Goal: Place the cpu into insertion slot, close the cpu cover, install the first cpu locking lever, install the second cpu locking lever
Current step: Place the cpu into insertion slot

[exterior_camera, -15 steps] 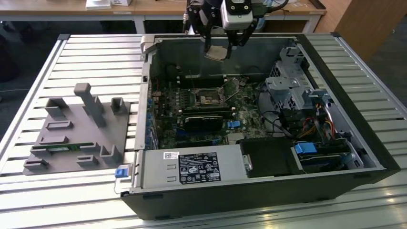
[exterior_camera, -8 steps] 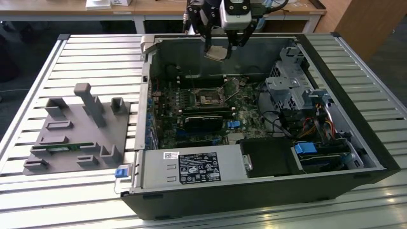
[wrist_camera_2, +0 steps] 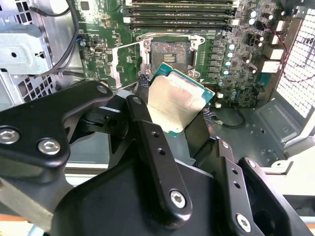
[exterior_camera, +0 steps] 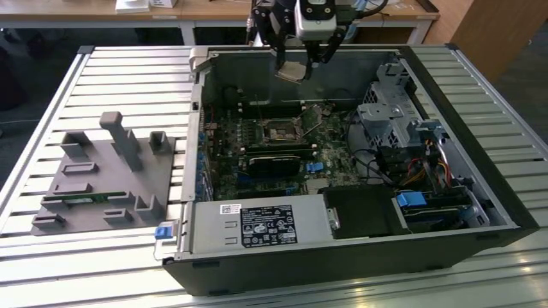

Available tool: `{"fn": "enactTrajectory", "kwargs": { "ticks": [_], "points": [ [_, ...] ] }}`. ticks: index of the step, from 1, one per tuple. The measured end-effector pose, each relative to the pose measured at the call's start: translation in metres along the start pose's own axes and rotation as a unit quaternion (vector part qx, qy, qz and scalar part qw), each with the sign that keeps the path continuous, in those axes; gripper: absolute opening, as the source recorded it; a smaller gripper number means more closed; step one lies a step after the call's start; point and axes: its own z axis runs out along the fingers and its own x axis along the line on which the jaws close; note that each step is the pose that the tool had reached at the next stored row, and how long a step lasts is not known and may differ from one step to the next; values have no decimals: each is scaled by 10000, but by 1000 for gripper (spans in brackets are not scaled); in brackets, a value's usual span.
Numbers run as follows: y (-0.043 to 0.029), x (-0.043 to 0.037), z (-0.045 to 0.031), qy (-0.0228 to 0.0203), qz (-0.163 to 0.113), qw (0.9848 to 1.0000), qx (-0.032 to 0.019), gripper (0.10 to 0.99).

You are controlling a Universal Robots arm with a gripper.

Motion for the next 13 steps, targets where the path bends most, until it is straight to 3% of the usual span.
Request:
{"fn": "enactTrajectory", "kwargs": {
  "ticks": [13],
  "points": [
    [0,0,6,-31,344,9994,-7,541]
  ]
}}
